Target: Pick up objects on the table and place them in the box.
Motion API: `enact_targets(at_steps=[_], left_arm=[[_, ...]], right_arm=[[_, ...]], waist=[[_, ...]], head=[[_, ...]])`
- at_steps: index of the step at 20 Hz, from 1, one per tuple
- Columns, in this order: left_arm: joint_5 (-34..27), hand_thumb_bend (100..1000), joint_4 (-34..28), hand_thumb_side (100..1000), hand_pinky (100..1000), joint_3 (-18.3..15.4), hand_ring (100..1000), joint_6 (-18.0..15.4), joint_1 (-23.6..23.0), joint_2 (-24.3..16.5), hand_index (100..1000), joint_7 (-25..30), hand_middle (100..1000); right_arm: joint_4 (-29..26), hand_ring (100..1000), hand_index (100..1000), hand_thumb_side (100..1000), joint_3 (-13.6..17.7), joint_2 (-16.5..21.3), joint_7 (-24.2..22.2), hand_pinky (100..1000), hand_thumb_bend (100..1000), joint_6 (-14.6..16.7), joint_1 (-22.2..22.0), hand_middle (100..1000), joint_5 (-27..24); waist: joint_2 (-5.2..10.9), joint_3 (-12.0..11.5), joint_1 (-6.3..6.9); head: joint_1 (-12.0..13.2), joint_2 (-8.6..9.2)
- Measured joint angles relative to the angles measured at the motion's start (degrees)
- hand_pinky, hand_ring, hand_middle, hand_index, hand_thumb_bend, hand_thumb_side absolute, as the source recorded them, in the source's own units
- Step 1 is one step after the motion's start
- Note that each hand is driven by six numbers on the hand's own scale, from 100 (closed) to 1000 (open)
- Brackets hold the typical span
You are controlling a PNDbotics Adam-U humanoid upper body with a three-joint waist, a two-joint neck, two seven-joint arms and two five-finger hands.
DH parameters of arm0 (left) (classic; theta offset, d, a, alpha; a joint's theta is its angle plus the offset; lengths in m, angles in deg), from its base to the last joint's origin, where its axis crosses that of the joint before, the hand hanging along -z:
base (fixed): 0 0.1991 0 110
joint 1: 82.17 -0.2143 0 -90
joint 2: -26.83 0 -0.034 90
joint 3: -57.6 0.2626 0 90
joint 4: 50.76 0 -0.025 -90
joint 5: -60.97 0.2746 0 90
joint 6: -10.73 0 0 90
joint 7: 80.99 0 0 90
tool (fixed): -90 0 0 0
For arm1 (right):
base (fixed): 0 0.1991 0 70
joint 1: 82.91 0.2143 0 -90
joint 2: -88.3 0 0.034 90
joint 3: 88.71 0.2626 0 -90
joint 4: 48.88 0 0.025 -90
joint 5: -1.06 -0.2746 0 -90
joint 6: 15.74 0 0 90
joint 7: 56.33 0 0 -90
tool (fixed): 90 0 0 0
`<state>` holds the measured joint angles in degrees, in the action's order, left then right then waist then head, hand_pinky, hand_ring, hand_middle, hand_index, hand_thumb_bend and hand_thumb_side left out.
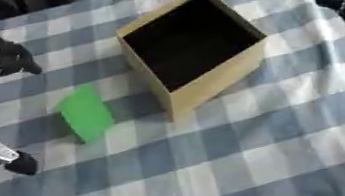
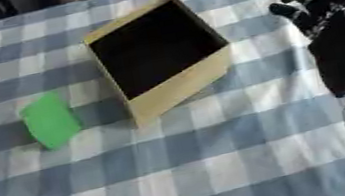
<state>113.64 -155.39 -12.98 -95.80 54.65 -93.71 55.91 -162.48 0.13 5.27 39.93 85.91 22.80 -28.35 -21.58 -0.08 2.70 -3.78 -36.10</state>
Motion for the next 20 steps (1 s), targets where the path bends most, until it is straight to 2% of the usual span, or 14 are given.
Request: enact_targets(at_steps=[10,16,20], left_arm=[[2.3,1000,6.1,960,690,1.4,808,-0.6,0.0,3.5,914,-0.6,759],[3.9,1000,8.4,957,687,2.6,813,-1.1,0.2,4.6,932,-1.1,774],[4.5,1000,10.9,952,688,2.9,788,-1.3,0.2,6.0,913,-1.3,739]], right_arm=[[0.0,860,895,886,-0.3,-0.2,0.0,811,100,-0.5,0.3,563,0.0],[0.0,860,895,886,-0.4,-0.5,0.1,812,100,-0.8,0.4,561,0.1],[0.0,860,895,886,-0.6,-0.6,0.1,812,100,-0.9,0.4,561,0.1]], waist=[[0.0,0.1,0.0],[0.0,0.3,0.0],[0.0,0.4,0.0]], head=[[-0.1,-0.03],[0.0,-0.04],[0.0,-0.05]])
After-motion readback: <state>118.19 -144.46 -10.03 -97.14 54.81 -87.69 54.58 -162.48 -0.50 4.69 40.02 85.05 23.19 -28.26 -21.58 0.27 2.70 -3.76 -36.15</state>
